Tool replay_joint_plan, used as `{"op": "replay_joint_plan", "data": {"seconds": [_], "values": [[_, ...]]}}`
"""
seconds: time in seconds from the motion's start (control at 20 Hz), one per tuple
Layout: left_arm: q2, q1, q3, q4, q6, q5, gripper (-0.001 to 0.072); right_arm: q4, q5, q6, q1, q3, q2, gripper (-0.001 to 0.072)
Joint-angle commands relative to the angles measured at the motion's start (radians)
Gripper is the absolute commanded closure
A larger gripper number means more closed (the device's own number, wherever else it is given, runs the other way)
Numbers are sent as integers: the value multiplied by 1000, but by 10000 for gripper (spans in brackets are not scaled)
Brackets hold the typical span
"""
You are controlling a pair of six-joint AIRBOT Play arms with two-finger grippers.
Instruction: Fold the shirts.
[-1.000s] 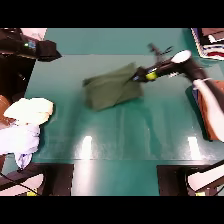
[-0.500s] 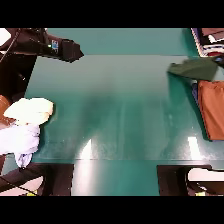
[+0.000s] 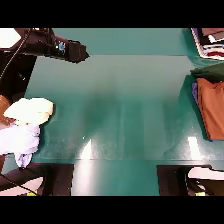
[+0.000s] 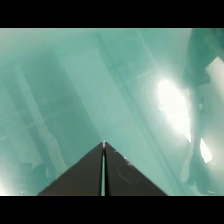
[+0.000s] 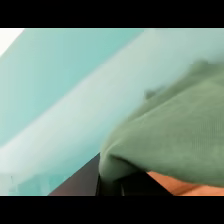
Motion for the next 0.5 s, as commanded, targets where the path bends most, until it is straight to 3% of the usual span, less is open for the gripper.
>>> {"op": "replay_joint_plan", "data": {"seconds": [0.0, 0.2, 0.45], "values": [[-6, -1, 0, 0, 0, -5, 679, 37, -35, -23, -10, 1, 56, 689], [-6, -1, 0, 0, 0, -9, 679, 10, 31, -29, -52, 0, 129, 689], [-6, -1, 0, 0, 0, -9, 679, -112, 260, -28, -131, 0, 185, 689]]}}
